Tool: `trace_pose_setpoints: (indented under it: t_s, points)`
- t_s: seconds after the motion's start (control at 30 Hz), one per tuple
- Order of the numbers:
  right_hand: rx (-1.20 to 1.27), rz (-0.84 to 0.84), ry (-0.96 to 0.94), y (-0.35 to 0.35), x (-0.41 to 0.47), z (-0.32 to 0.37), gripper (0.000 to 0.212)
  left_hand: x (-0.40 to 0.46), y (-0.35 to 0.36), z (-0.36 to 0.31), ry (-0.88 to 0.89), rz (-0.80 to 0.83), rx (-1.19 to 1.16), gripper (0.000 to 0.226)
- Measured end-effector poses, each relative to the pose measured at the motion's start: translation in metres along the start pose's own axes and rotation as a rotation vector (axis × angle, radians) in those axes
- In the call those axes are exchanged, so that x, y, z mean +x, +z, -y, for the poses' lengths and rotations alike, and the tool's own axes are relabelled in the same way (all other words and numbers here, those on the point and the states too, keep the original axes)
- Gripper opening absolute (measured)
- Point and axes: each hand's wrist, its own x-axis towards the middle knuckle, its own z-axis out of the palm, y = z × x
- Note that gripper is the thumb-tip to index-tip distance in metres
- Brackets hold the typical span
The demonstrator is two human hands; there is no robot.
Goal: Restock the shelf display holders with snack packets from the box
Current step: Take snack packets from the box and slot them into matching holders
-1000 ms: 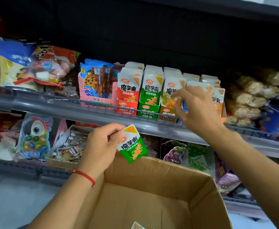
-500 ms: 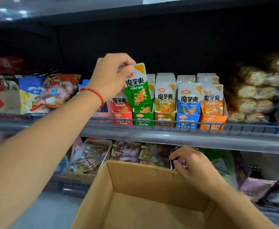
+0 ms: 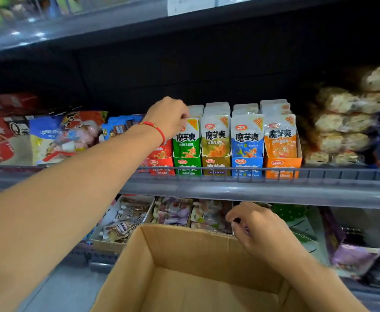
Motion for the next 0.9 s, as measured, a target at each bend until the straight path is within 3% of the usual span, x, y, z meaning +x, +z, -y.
trace_pose_setpoints:
  t_s: [0.17, 0.3, 0.37, 0.47, 0.57, 0.8, 0.9]
  points:
    - [-0.05, 0.072, 0.04, 0.003, -0.003, -0.002, 0.022, -0.011, 0.009, 0.0, 0.043, -0.071, 0.137, 0.028]
    - [-0.114, 0.247, 0.08, 0.001, -0.009, -0.015, 0.024, -0.077, 0.015, -0.004, 0.129, -0.332, -0.023, 0.028]
    - [-0.144, 0.343, 0.059, 0.004, -0.014, -0.02, 0.023, -0.128, 0.032, -0.007, 0.217, -0.313, -0.119, 0.025]
    - [-0.251, 0.418, 0.045, 0.014, -0.02, -0.027, 0.022, -0.205, 0.076, -0.004, 0.209, -0.076, -0.256, 0.023]
    - [-0.283, 0.396, 0.029, 0.021, -0.018, -0.034, 0.025, -0.252, 0.117, 0.004, 0.128, 0.183, -0.238, 0.025]
    - [-0.422, 0.301, -0.029, 0.028, -0.012, -0.026, 0.039, -0.268, 0.136, 0.006, 0.077, 0.608, -0.234, 0.032]
    - [-0.357, 0.194, -0.146, 0.028, -0.019, 0.0, 0.027, -0.275, 0.135, 0.004, 0.107, 0.858, -0.249, 0.037]
